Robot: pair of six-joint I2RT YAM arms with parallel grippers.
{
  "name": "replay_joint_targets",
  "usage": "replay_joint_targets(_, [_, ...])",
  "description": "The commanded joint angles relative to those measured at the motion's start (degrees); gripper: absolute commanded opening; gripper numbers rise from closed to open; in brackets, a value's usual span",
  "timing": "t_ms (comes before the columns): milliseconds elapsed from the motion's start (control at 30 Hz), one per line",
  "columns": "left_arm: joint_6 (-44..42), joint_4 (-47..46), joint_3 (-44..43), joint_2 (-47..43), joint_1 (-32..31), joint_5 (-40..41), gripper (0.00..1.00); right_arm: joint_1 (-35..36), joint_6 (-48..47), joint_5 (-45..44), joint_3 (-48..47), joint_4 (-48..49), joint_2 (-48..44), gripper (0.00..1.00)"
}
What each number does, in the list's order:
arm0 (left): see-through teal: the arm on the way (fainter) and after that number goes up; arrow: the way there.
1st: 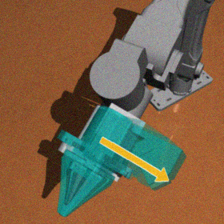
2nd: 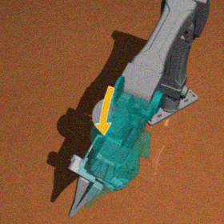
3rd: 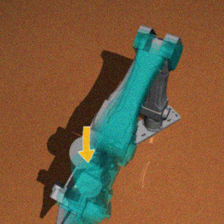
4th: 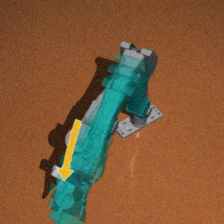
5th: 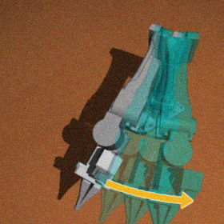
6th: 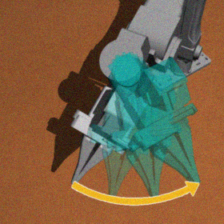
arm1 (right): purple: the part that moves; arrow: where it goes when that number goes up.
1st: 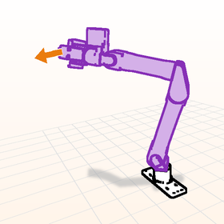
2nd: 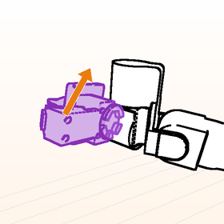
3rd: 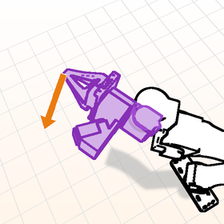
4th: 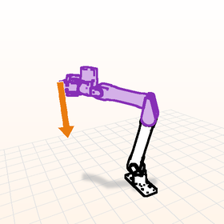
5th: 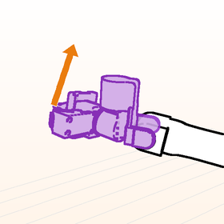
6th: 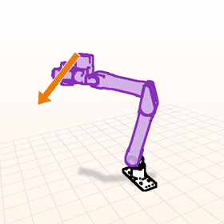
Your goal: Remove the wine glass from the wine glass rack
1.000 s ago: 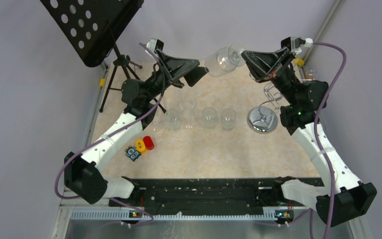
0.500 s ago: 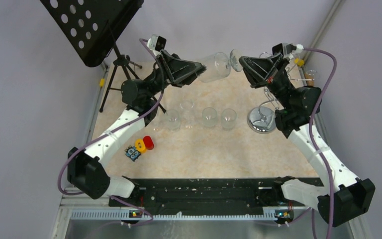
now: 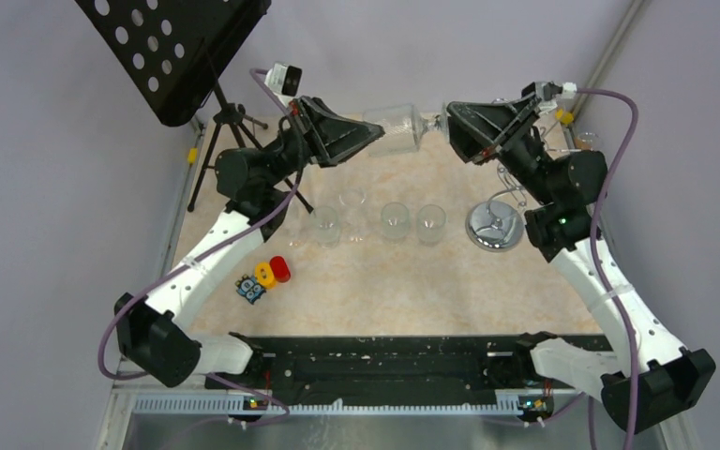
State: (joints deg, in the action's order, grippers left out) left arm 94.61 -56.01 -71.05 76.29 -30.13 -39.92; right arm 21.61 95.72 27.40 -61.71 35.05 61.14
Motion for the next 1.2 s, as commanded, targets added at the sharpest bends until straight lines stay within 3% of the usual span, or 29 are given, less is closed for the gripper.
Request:
replay_joint_targets(0, [-15.40, 12.74, -3.22, -5.03, -0.09, 0.27, 0.00, 0.28, -20.04, -5.97, -6.85, -21.36, -3.01, 0.62])
replay_joint_targets(200, [-37.50, 36.41, -5.82, -8.99, -0.25, 6.11, 0.00, 0.27, -34.05, -15.24, -10.37, -34.47, -4.28, 0.68])
replay_joint_targets(400, [-49.28, 51.65, -8.51, -9.31, -1.28, 9.70, 0.00, 0.28, -41.50, -22.55, -12.80, -42.84, -7.00, 0.68])
replay_joint_targets(667, [-68.35, 75.72, -16.20, -4.61, -12.70, 22.12, 0.00, 0.28, -49.27, -29.79, -16.32, -51.00, -11.66, 0.68])
replay_joint_targets(933, [-77.36, 86.45, -21.53, 4.17, -24.36, 29.08, 0.00, 0.31, -55.77, -37.75, -20.42, -59.16, -15.94, 0.68])
replay_joint_targets(1167, [-82.60, 94.25, -28.40, 15.93, -29.68, 35.61, 0.00, 0.28, -58.10, -42.90, -21.23, -62.49, -19.72, 0.68])
